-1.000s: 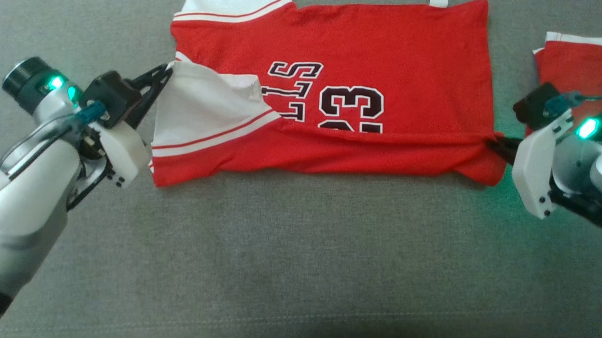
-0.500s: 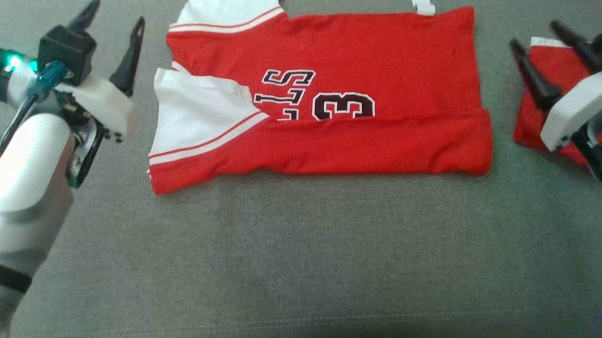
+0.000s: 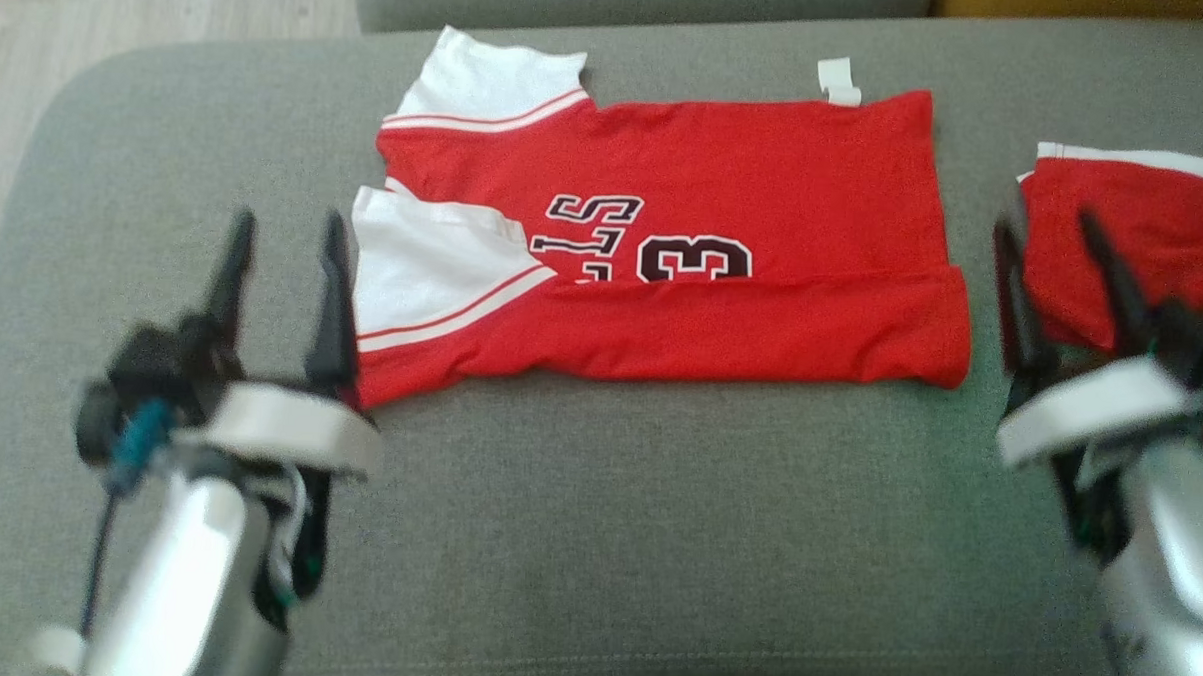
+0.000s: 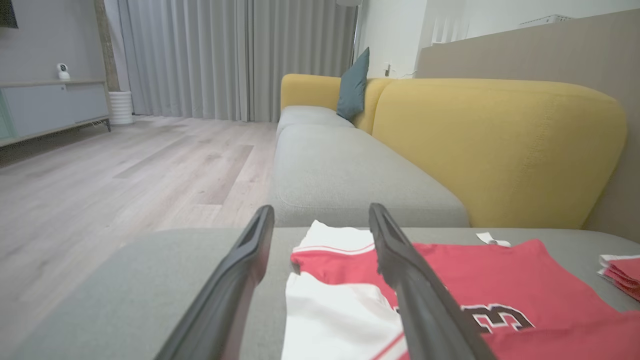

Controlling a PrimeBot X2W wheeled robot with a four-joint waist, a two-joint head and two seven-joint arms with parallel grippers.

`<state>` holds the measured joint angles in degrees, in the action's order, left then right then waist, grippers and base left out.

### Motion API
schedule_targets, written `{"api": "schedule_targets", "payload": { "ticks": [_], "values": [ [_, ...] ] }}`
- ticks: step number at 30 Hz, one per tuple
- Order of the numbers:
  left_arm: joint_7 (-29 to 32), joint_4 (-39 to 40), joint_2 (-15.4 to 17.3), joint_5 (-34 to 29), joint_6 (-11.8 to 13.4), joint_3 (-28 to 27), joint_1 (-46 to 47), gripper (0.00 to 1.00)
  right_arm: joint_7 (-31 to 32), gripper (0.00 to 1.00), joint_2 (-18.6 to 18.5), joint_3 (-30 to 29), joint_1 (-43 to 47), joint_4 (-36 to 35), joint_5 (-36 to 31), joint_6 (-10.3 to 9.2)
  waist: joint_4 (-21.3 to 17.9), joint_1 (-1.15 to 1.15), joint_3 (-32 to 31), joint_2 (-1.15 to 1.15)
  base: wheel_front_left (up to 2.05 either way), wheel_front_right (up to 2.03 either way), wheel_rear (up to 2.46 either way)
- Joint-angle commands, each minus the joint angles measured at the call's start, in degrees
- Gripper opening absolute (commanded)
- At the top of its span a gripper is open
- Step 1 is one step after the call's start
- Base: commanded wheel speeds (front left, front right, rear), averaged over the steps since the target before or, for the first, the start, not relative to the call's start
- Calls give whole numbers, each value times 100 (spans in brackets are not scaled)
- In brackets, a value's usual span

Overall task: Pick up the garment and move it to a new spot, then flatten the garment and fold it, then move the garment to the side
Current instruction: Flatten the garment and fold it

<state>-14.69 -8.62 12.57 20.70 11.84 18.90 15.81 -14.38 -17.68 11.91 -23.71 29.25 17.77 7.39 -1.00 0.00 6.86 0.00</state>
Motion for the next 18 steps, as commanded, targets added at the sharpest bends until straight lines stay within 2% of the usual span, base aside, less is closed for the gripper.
{"api": "schedule_targets", "payload": {
  "ticks": [1, 4, 8, 12, 18],
  "values": [
    [-30, 203, 64, -58, -24, -284, 137, 100, -60, 100, 63, -23, 100, -230, -100, 10, 31, 0, -81, 0, 0, 0, 0],
    [-30, 136, -216, -165, -150, -408, -265, 100, -61, 100, 546, -525, 689, -630, -508, 10, 38, 0, -168, 0, 0, 0, 0],
    [-30, -257, -369, -359, -335, -441, -502, 100, 87, 100, 970, -845, 1111, -1110, -938, 10, -6, 0, -183, 0, 0, 0, 0],
    [-30, -682, -427, -464, -449, -511, -420, 100, 313, 100, 1133, -936, 1260, -1527, -1133, 10, -74, 0, -149, 0, 0, 0, 0],
    [53, -1740, -333, -585, -486, -461, -58, 100, 572, 100, 1196, -923, 1332, -1987, -1240, 10, -196, 0, -4, 0, 0, 0, 0]
  ]
}}
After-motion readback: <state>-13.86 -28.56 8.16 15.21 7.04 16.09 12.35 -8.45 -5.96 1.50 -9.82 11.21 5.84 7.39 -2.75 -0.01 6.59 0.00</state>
